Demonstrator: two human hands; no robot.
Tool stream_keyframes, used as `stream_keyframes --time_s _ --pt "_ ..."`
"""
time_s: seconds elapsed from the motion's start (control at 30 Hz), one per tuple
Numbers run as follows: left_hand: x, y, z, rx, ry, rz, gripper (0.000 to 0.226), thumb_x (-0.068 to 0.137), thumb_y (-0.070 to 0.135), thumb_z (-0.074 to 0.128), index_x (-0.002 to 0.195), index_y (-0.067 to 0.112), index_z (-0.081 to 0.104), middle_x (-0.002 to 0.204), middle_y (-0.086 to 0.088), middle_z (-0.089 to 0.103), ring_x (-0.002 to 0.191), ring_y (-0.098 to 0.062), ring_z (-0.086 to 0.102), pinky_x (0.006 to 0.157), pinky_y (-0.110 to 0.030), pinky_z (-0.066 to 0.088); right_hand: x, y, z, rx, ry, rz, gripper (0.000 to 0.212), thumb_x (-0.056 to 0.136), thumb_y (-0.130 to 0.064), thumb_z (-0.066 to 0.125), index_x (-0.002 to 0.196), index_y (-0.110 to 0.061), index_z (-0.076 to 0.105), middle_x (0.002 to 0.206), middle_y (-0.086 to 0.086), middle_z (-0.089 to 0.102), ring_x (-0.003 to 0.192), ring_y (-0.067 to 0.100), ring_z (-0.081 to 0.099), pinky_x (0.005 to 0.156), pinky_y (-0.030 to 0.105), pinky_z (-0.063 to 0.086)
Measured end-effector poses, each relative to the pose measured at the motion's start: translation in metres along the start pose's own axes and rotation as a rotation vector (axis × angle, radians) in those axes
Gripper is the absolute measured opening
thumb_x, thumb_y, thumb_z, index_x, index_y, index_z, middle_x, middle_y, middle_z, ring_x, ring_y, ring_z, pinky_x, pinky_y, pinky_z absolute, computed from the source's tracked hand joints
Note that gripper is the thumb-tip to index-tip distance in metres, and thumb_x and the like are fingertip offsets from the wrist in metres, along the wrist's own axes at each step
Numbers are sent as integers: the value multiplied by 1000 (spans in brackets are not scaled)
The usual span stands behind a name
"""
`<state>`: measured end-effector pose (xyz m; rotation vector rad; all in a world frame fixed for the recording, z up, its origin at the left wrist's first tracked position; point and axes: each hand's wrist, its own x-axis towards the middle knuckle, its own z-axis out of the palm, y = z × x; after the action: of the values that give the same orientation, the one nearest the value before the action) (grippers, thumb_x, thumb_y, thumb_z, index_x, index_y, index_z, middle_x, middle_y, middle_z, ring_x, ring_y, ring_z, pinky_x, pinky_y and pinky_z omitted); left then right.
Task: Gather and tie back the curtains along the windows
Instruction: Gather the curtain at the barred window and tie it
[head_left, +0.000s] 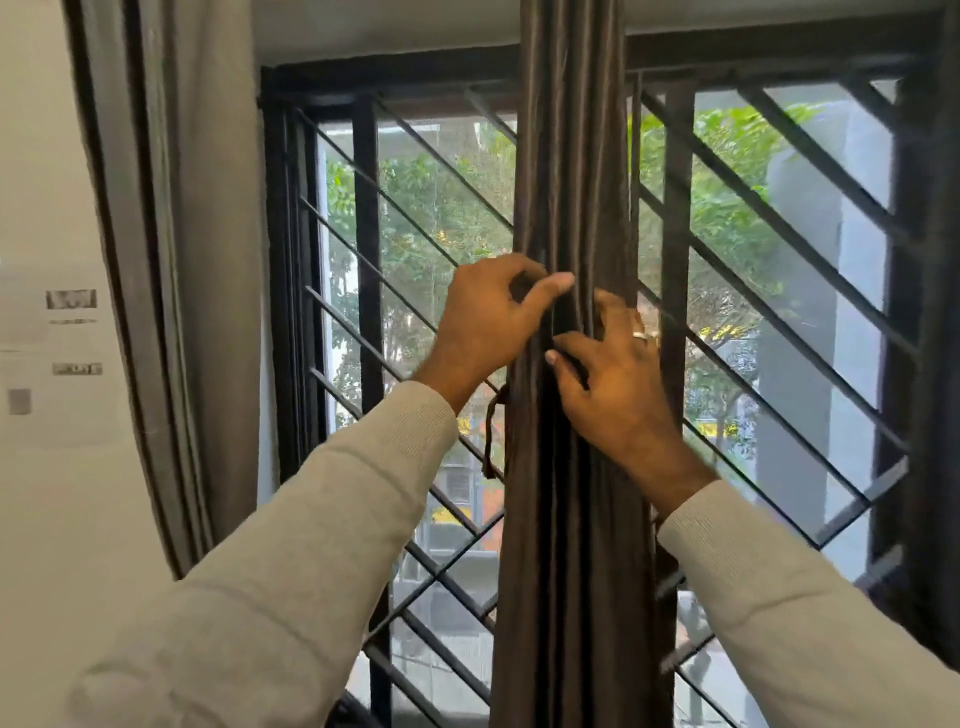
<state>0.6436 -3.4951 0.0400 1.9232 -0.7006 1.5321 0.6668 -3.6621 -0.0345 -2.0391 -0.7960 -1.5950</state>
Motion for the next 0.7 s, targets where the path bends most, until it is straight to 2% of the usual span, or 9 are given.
stream_keyframes --time_s 0.1,0.23,0.33,0.4,0.47,0.53,0.6,0.63,0.7 --pt "7 -9 -1 49 -32 -61 25 84 39 83 92 16 80 83 5 76 75 -12 72 76 -41 63 -8 2 0 118 10 10 24 101 -26 60 115 -15 75 139 12 55 123 34 58 98 48 52" --pt "4 -18 -3 -23 -59 -125 14 84 28 72 92 17 75 82 2 73 74 -19 72 74 -45 63 -14 0 -9 274 198 164 17 103 -17 62 118 -14 68 107 1 69 95 16 65 83 38 55" --pt "-4 -17 -4 -101 -56 -64 21 90 15 69 109 18 60 71 -2 69 59 -21 67 58 -38 59 -10 -2 -13 228 211 241 27 96 -19 71 123 -19 68 108 -2 73 92 14 67 82 29 55" --pt "-6 -16 -2 -142 -71 -7 29 91 11 65 114 24 54 70 -7 68 56 -27 65 53 -41 56 -7 -4 -11 231 160 274 30 94 -20 74 124 -19 71 108 -2 75 93 13 68 84 27 55" --pt "-6 -18 0 -134 -78 41 23 91 11 62 110 23 64 77 -9 70 63 -29 67 60 -46 58 -4 -7 -7 293 102 328 26 94 -19 75 120 -19 74 101 -3 76 87 10 69 81 25 57" --pt "-6 -19 2 -122 -69 44 19 90 10 61 102 17 75 80 -5 73 69 -25 68 65 -45 59 -4 -8 -4 362 102 402 22 94 -19 76 116 -20 73 91 -6 73 77 7 67 73 22 55" --pt "-8 -20 2 -119 -33 17 20 88 11 60 96 13 79 83 -1 76 74 -21 70 70 -44 60 -7 -5 -5 363 125 460 19 96 -17 73 115 -20 73 86 -13 69 73 -2 64 67 11 49" --pt "-9 -21 2 -116 -16 3 20 88 12 61 96 13 80 86 1 76 77 -19 71 73 -43 61 -9 -5 -6 366 119 461 18 98 -14 70 115 -20 75 88 -15 69 75 -6 64 68 7 49" --pt "-14 -22 1 -103 -21 -19 18 88 16 69 103 14 78 94 3 77 79 -15 70 77 -40 62 -13 -3 -7 390 64 402 26 98 -3 65 113 -19 79 95 -9 71 82 -4 67 77 12 55"
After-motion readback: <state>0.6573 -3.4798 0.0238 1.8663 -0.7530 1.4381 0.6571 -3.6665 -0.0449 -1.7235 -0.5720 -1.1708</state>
